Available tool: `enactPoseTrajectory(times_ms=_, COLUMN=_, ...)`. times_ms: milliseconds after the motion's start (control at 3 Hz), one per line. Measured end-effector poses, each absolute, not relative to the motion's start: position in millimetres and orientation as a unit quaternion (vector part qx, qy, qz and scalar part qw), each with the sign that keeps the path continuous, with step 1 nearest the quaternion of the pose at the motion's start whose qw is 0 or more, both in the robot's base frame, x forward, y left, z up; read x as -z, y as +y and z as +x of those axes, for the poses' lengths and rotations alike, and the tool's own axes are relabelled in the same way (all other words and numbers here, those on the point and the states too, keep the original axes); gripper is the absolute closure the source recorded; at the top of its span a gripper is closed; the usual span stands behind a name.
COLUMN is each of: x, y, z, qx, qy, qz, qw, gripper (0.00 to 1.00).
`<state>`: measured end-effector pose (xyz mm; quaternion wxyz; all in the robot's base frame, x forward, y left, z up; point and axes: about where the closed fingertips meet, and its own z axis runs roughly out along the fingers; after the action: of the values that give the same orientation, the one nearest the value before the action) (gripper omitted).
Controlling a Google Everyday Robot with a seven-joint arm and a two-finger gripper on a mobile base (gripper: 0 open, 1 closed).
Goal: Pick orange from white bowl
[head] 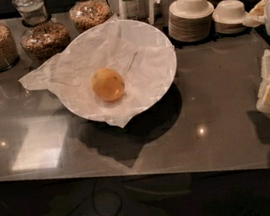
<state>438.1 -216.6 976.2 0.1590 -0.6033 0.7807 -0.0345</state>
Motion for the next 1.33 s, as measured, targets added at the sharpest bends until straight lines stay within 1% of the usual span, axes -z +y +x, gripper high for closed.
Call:
enactPoseTrajectory(times_ms=667, x=-978, y=-207, z=444, qx=0.027, qy=0.767, qz=-0.618, qw=0.170, gripper=0.00)
enactPoseTrajectory(times_ms=1000, x=-976, y=-158, z=457, qx=-0.005, qy=0.711, qz=-0.679, qw=0.181, gripper=0.00)
enactPoseTrajectory(times_ms=1333, x=-974, y=-98, z=459, qx=-0.036, qy=0.640, qz=-0.744, qw=0.188, gripper=0.00)
